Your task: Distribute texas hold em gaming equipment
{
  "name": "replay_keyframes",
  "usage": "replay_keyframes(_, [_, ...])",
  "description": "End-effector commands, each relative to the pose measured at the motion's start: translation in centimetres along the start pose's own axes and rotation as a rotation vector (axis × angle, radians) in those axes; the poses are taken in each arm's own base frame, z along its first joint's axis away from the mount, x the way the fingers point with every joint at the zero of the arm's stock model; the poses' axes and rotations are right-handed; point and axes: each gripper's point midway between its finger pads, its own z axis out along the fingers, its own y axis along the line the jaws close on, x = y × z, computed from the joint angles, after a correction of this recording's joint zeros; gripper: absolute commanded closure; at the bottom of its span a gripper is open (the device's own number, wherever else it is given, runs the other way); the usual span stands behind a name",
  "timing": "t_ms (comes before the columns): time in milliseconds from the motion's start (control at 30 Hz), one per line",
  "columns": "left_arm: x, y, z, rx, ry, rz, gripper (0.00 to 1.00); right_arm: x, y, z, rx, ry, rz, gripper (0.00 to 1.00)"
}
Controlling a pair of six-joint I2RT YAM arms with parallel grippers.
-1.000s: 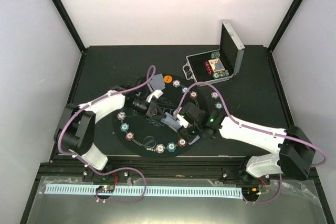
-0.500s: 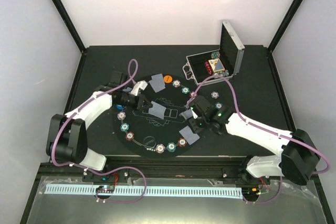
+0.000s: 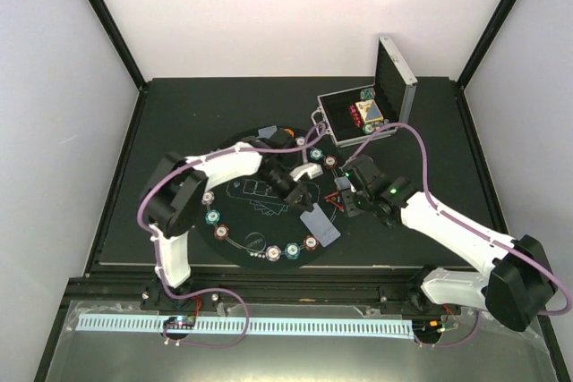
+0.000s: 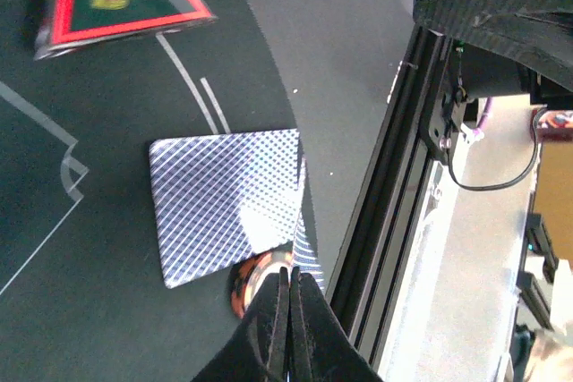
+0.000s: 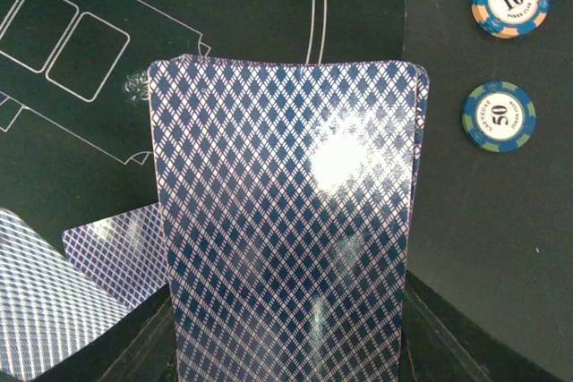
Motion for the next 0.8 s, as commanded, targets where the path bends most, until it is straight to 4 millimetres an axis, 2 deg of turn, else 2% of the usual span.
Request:
replay_keyframes(0, [-1.2,-1.7,1.9,0.07,0.074,0.085,0.99,-0.1,-1.0,-0.5,0.032,-0.025,0.038,0.46])
replay_keyframes(300, [-2.1,-0.5,4.7,0.106,0.117,0.073,0.98,0.1,-1.1,-0.5,0.034,-0.028,0.04,0.46])
replay_keyframes(567, [-3.1,0.4,5.6,0.105,0.087,0.076,0.98,0.1,-0.9,-0.4,0.026,-0.029,0.037,0.46])
replay_keyframes(767, [-2.5,1.2,6.3,0.1,0.11,0.058,0.97,0.1,-0.9,-0.5,0.024,-0.03,0.037,0.46])
